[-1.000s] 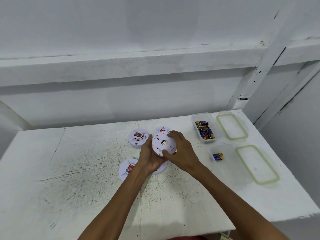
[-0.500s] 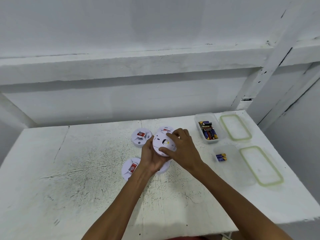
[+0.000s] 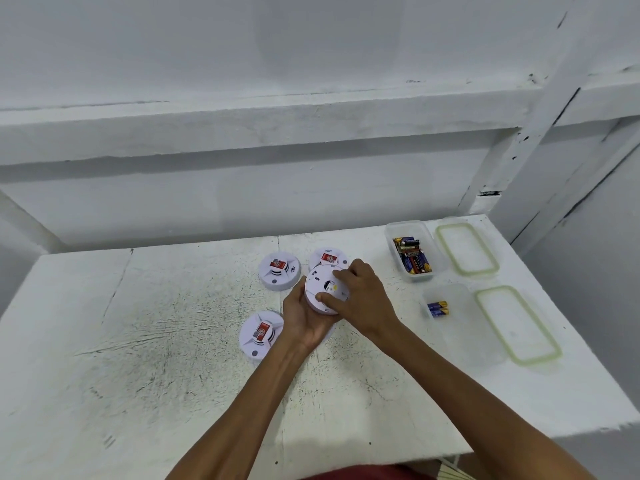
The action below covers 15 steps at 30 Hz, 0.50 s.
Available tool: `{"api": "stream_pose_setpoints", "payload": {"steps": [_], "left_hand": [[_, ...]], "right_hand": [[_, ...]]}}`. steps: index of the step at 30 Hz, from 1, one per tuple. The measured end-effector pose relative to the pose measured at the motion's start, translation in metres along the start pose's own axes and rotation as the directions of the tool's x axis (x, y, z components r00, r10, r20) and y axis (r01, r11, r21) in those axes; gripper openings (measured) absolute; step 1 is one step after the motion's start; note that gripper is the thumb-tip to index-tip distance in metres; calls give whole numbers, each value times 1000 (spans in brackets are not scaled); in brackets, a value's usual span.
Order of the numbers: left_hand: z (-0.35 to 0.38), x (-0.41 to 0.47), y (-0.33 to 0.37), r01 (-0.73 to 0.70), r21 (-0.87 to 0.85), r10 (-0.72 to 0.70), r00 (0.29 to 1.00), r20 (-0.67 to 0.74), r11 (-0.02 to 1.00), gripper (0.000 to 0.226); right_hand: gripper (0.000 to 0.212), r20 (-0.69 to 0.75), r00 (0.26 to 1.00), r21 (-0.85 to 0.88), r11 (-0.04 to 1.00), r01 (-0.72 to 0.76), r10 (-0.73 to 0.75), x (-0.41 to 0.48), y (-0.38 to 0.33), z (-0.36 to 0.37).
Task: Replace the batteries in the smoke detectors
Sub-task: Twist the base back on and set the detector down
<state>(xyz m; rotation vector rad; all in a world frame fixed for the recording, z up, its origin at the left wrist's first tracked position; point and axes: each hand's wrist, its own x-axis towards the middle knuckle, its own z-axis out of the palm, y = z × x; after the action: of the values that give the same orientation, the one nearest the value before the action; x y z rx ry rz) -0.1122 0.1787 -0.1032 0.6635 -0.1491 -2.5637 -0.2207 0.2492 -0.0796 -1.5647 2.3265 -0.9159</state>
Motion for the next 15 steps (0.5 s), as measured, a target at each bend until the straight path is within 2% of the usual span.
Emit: {"api": "stream_pose_setpoints", "payload": {"steps": [5, 9, 12, 15], "left_hand": [[-4, -1, 1, -3, 64, 4, 1000, -22, 998, 56], [-12, -1, 0, 29, 41, -27, 999, -41, 999, 54], [-9, -1, 4, 14, 57, -14, 1000, -13, 998, 51], [1, -1, 7, -19, 71, 18, 1000, 26, 997, 49]], "right_hand": [[59, -45, 998, 16, 999, -43, 44, -9, -1, 6], [61, 26, 999, 31, 998, -47, 46, -9, 1, 8], [77, 52, 999, 69, 998, -8, 4, -8, 5, -1], [75, -20, 998, 62, 997, 52, -51, -7, 4, -6]]}}
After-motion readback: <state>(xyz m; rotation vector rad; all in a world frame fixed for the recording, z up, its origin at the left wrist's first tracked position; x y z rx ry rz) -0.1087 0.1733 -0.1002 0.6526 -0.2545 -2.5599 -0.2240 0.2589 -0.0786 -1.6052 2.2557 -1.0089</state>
